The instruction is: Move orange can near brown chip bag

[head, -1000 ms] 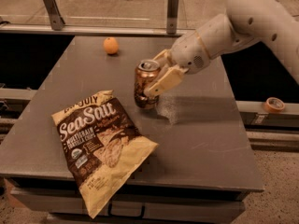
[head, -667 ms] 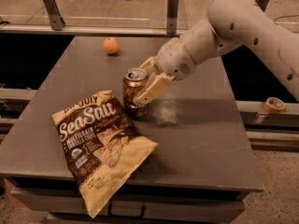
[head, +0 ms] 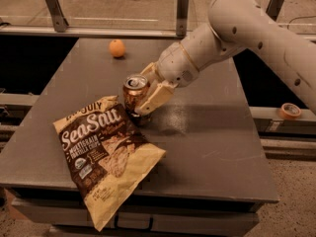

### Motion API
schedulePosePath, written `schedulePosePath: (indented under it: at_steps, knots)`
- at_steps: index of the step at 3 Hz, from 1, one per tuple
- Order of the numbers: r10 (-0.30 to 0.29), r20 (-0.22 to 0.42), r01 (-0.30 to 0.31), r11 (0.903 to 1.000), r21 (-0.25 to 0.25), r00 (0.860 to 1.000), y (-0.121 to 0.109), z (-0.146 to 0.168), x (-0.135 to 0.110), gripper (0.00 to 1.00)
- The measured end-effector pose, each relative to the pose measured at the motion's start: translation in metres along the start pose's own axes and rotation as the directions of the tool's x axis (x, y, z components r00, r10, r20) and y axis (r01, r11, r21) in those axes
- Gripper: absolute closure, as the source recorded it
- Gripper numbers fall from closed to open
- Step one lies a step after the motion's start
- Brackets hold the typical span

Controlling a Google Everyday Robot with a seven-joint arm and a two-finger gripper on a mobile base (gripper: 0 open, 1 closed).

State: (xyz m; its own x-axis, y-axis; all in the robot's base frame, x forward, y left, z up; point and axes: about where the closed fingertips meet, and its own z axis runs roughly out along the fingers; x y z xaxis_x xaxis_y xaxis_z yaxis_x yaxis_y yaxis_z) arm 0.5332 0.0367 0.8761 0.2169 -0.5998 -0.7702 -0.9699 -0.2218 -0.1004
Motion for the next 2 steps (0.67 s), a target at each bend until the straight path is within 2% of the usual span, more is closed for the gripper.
schedulePosePath:
  at_steps: [1, 2]
  knots:
    - [-0.004, -0.007, 0.004, 1.0, 0.001, 1.0, 0.0004, 0.0027, -0.0003, 0.13]
    - [-0.003, -0.014, 0.003, 0.9999, 0.015, 1.0, -0.0027, 0.0007, -0.0013, 0.0]
